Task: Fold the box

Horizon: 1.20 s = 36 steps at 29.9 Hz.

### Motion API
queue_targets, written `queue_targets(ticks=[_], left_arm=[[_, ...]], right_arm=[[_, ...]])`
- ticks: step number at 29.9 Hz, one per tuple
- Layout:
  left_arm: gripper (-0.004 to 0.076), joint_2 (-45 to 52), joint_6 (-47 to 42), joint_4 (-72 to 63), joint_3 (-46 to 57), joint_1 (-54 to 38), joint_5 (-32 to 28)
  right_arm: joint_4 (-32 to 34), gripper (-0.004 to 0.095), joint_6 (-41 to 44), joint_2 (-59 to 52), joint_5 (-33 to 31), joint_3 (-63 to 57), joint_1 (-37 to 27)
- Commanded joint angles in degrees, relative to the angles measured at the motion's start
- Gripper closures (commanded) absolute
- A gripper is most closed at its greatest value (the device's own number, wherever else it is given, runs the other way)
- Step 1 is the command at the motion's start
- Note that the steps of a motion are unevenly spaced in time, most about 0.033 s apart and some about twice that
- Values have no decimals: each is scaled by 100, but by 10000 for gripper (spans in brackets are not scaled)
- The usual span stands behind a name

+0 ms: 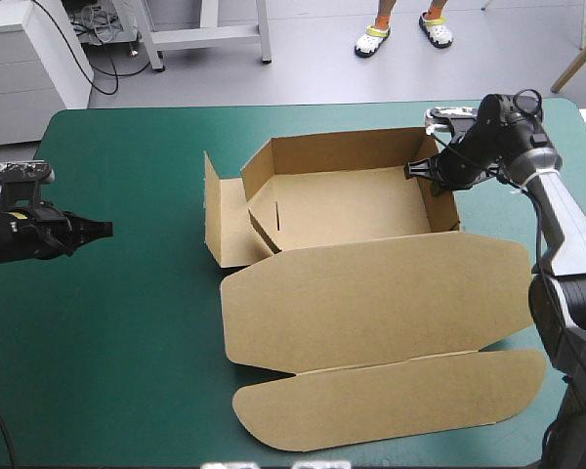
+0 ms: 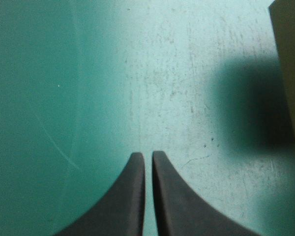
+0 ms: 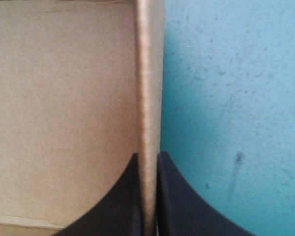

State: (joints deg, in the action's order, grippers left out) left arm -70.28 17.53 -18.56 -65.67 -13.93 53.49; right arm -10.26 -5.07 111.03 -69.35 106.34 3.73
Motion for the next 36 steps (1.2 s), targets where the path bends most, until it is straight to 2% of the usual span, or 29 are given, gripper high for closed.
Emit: queue_targets(ticks=[1,6,7,9,14,23,32,36], left_arm=[[556,113,94,-125,-185,-12,-263],[214,113,94,-321,-185,-12,-285],[164,113,94,-430,-185,-12,-299],[126,113,94,-668,-185,-12,-330],[127,59,94,-1531,-185,-12,-409],[136,-366,149,-2532,-185,-12,-69],[136,-488,1615,-4450,-185,36,606],[137,-488,1732,-4671,-185,36,810]], right_arm=[[-220,927,-41,-653,43,168,8],[-310,927,-41,-969,30,168,8],[-356,927,-41,-1027,30,168,8],[-493,927,-41,-1152,30,168,8],[-866,927,-41,-1557,30,168,8],[-903,927,-41,-2464,30,168,8],[-998,927,-41,-2533,30,158,19],[-1184,927,-130,-2327,42,147,19]])
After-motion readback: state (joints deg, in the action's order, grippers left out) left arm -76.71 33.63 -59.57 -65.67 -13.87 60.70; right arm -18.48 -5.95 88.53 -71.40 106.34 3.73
